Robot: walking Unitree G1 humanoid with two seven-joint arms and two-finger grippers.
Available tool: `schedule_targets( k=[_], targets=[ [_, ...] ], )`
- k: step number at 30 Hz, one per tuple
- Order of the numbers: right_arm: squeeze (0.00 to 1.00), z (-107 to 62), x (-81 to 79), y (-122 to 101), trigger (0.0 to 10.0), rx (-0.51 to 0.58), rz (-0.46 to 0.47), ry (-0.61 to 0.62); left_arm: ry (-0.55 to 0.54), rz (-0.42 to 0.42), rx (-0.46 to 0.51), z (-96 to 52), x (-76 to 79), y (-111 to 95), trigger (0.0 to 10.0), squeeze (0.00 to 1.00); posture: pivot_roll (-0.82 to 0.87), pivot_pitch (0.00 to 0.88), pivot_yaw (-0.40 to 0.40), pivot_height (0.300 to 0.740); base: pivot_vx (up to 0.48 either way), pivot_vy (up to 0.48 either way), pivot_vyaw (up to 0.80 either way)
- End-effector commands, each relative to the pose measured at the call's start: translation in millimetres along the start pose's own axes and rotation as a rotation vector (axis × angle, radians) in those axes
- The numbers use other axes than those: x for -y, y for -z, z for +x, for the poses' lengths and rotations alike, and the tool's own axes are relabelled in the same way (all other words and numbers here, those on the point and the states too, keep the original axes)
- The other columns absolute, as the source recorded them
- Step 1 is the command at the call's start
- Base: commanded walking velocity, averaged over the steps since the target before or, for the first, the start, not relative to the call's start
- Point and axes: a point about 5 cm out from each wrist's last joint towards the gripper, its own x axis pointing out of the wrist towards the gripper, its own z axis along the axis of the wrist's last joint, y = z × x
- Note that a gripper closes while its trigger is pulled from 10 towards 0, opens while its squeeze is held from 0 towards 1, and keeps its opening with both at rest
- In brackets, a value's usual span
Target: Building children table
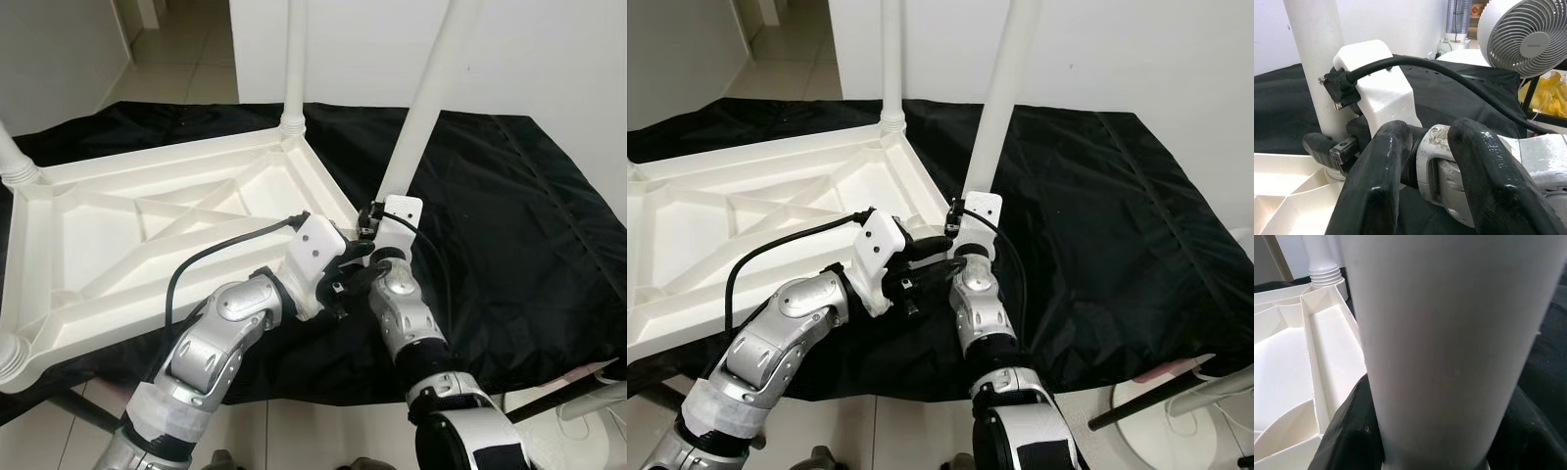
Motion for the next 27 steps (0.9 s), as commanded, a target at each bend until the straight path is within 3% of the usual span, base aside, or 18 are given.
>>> schedule_targets(
  k=[1,5,6,12,15,16,21,27],
  targets=[
    [0.00,-3.5,2.8,5,10.0,-0.032,-0.013,0.016,0.017,-0.010,-0.005,-0.3,0.9,1,10.0,0.00,-0.04,0.000,-0.011,0.740,0.000,0.000,0.00],
    [0.00,-4.9,1.8,2,10.0,-0.017,0.029,-0.011,0.012,-0.009,-0.004,-0.1,0.2,1,10.0,0.00,-0.04,0.000,-0.011,0.740,0.000,0.000,0.00],
    [1.00,-5.4,2.4,-3,10.0,0.010,0.059,-0.023,0.007,-0.008,-0.001,0.4,-0.5,0,10.0,0.00,-0.04,0.000,-0.011,0.740,0.000,0.000,0.00],
    [1.00,-6.0,3.9,-11,10.0,0.055,0.091,-0.051,-0.001,-0.004,0.002,0.9,-2.3,-1,10.0,0.00,-0.03,0.000,-0.013,0.740,0.000,0.000,0.00],
    [1.00,-4.1,13.0,-15,10.0,0.055,0.125,-0.128,-0.010,-0.001,0.005,0.3,-4.1,-2,10.0,0.00,-0.03,0.000,-0.016,0.740,0.000,0.000,0.00],
    [0.00,-2.4,18.6,-17,10.0,0.056,0.120,-0.183,-0.015,0.000,0.005,0.0,-5.0,-2,10.0,0.00,-0.03,0.000,-0.016,0.740,0.000,0.000,0.00],
    [0.00,3.9,31.4,-18,10.0,0.039,-0.011,-0.402,-0.020,0.002,0.007,0.3,-6.5,-3,10.0,0.00,-0.03,0.000,-0.015,0.740,0.000,0.000,0.00],
    [0.00,7.6,36.4,-11,10.0,-0.004,-0.174,-0.578,-0.021,0.007,0.009,1.3,-8.4,-4,10.0,0.00,-0.02,0.000,-0.015,0.740,0.000,0.000,0.00]
  ],
)
